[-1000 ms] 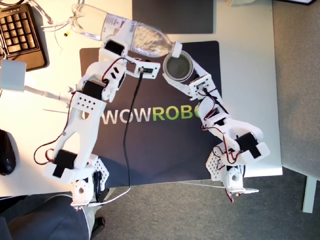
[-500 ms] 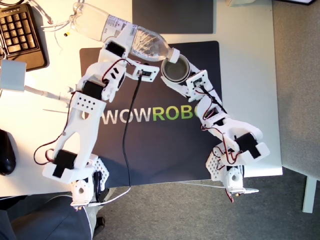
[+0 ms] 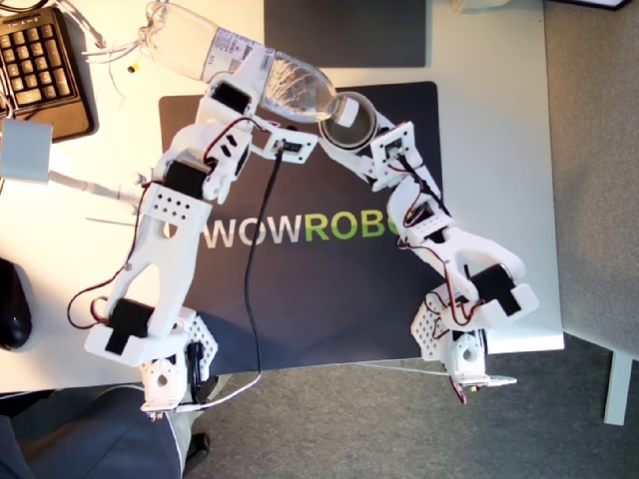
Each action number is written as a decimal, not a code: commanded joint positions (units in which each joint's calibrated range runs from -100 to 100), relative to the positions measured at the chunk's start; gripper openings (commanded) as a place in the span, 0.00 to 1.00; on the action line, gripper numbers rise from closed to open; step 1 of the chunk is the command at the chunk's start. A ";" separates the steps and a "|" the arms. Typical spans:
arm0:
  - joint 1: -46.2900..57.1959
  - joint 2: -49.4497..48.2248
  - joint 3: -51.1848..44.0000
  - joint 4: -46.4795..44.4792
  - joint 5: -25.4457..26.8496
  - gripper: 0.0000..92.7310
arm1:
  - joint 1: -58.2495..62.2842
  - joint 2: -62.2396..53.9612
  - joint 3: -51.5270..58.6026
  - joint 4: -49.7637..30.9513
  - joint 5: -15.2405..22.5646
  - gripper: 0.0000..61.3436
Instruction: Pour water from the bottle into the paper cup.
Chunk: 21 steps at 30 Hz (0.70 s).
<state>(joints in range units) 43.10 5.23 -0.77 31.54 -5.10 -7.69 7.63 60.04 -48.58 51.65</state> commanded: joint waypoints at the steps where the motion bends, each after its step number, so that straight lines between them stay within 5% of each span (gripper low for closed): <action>1: -0.95 -6.18 -10.18 0.03 -0.54 0.00 | 0.46 -6.81 -8.65 0.46 -0.05 0.01; 21: -1.21 -5.23 -10.63 0.19 -0.59 0.00 | 1.30 -6.21 -8.11 0.46 -0.24 0.01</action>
<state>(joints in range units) 42.63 5.23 -1.22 31.79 -5.54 -6.89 7.63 59.95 -48.50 51.65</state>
